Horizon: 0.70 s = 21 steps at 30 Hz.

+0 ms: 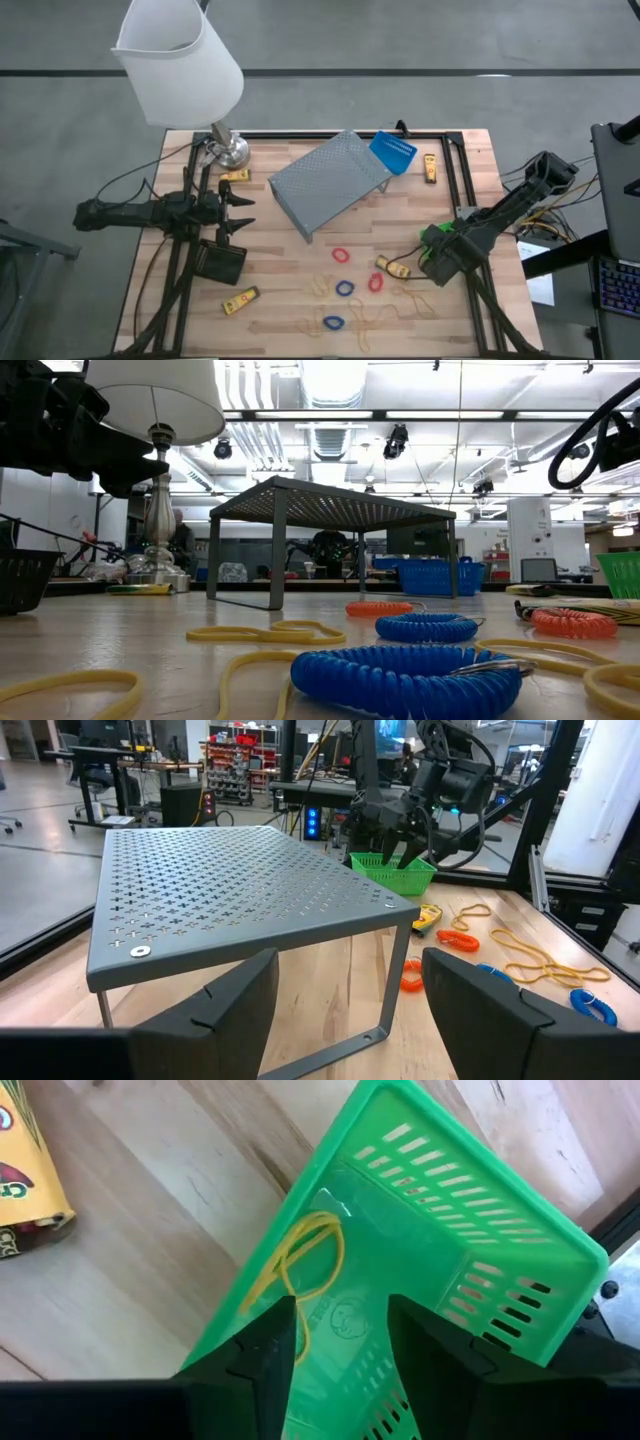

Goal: Pick & Place Office Desk Supplies
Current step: Put the yellow rubber band into the green basket

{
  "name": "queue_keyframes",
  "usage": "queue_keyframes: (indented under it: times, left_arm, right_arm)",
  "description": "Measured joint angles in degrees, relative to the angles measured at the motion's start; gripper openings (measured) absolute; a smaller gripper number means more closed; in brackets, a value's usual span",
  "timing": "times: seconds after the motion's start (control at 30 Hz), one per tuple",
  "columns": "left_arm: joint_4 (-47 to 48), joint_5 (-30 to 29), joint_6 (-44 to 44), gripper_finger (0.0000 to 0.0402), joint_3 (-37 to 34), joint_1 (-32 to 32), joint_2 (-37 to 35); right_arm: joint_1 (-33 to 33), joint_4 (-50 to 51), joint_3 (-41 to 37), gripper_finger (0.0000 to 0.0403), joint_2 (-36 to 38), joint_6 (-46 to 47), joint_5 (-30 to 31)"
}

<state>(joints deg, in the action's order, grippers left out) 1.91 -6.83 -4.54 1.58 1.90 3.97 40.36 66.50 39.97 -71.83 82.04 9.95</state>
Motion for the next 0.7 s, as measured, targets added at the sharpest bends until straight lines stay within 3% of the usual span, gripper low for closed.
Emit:
queue_keyframes:
  times: [0.3,0.5,0.7]
  left_arm:
    - [0.0,0.0,0.0,0.0253,0.0,0.0,0.0]
    - [0.0,-0.01,0.0,0.0253,0.0,-0.01,0.0]
    - [0.0,0.0,0.0,0.0253,0.0,0.01,0.0]
  right_arm:
    - [0.02,8.73,6.97,0.016,0.6,-0.13,0.9]
    - [0.02,17.66,16.25,0.016,0.58,-0.43,7.49]
    - [0.02,18.58,23.05,0.0154,0.56,-4.81,13.47]
